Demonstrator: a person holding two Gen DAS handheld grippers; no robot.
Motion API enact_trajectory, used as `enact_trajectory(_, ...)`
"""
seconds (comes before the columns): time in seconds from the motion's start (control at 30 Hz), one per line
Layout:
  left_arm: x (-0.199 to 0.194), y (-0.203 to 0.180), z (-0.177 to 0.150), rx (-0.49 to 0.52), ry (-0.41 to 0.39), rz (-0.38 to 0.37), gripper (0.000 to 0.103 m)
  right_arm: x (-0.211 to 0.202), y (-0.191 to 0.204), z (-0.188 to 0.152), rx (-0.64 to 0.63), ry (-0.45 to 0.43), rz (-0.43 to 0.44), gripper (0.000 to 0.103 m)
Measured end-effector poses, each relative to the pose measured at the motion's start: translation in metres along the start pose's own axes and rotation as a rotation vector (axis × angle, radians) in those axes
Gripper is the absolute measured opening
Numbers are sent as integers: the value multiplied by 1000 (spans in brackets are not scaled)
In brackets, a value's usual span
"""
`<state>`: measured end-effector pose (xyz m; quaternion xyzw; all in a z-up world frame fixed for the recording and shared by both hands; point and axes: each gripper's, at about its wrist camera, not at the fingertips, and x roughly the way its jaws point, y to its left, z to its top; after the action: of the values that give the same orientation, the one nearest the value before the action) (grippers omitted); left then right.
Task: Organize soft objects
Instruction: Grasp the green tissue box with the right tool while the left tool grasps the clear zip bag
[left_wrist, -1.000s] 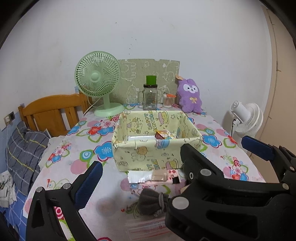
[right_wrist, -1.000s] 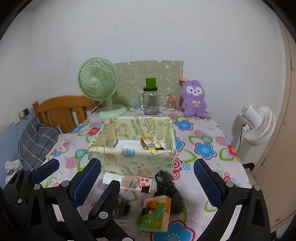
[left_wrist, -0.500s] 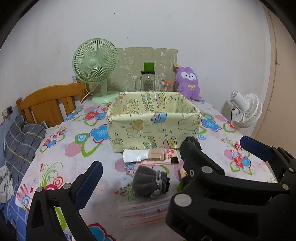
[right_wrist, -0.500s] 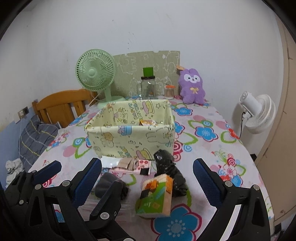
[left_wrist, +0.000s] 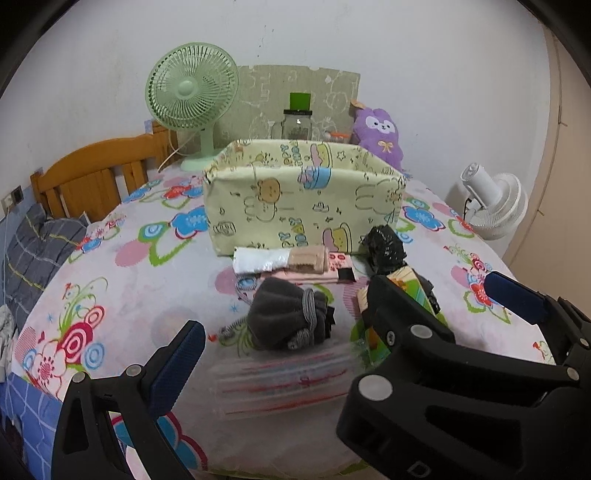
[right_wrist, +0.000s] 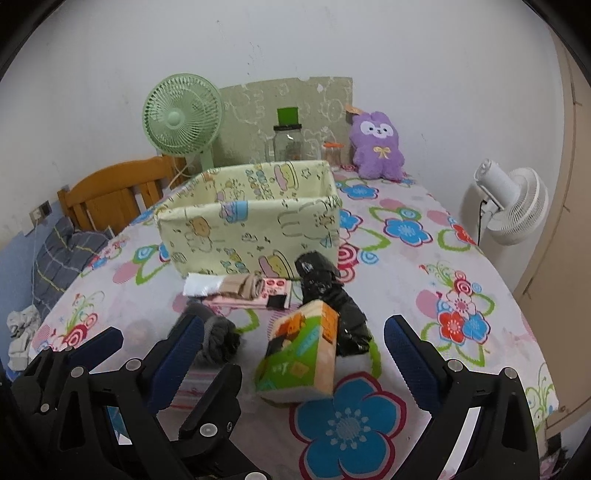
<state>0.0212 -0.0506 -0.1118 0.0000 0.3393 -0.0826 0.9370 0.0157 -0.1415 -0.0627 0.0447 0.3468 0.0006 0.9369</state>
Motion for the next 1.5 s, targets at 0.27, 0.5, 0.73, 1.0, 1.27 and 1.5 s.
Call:
enact_trajectory(0.27,11,-3,-10,-32,30,40,102,11,-8,-11,8,37,-19,99)
enact_trajectory(0.5,22,-5,-13,-43,53,72,102,25,-12,-15,23,71,-16,99)
enact_trajectory(0.73,24,-8,-16,-49,55,126,102,32,-15,-17,28,92,-11,99)
enact_trajectory(1.0,20,-8,-13,-38,29,180,102,34,-16,-17,28,92,-2,95)
enact_trajectory(1.27,28,-2,-18,-54,71,210,102,40,-12,-22,23,132,27,73)
enact_trajectory(1.5,36,5,-22,-89,106,208,102,43,-10,-26,21,151,52,52)
